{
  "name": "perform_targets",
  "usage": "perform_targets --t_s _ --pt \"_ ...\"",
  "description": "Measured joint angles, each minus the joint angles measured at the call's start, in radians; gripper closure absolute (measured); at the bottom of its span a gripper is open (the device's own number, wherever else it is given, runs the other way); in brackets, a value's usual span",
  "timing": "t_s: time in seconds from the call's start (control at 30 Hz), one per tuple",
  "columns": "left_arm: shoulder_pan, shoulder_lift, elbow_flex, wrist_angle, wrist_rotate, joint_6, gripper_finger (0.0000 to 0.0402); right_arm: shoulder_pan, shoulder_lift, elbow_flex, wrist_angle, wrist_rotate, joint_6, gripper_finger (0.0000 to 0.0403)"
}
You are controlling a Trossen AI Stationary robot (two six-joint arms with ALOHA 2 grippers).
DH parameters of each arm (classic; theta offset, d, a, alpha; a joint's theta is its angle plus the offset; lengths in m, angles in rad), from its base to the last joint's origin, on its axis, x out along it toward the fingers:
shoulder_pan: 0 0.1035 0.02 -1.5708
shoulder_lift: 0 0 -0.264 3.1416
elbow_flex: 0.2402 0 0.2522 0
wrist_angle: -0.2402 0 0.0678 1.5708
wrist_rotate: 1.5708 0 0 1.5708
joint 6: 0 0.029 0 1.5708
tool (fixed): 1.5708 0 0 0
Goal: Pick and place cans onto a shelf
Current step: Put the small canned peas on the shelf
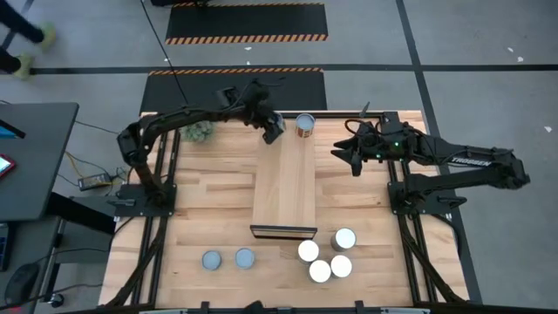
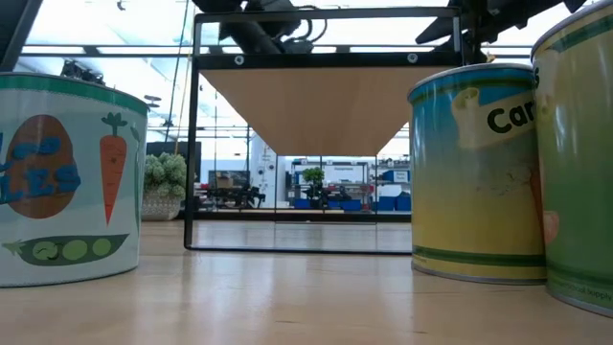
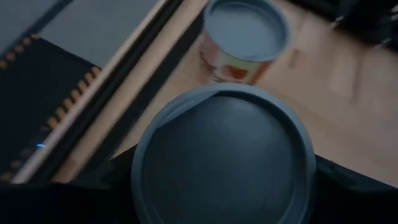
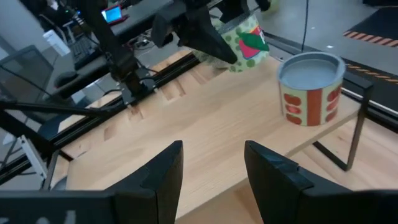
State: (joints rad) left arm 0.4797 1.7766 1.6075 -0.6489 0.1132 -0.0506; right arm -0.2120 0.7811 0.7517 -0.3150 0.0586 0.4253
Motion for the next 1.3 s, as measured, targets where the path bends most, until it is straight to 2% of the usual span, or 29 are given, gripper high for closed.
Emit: perform_targets --t_s 0.17,0.47,0.73,1.3 --pt "-0.001 0.055 0.065 -0.045 -0.055 0.118 0.0108 -0.012 0.0 0.0 0.0 -0.007 0.008 0.0224" --pt "-0.001 0.077 0.069 -0.099 -0.111 0.177 0.0108 -0.013 0.0 0.0 0.003 -0.009 0.017 0.0224" --pt "-0.001 0.088 0.069 -0.114 -0.113 0.194 0.009 -0.013 0.0 0.0 0.009 -0.009 0.017 0.0224" --pt "-0.018 0.095 0.069 -0.091 -0.095 0.229 0.0086 -0.013 0.0 0.0 0.034 -0.013 0.02 0.0224"
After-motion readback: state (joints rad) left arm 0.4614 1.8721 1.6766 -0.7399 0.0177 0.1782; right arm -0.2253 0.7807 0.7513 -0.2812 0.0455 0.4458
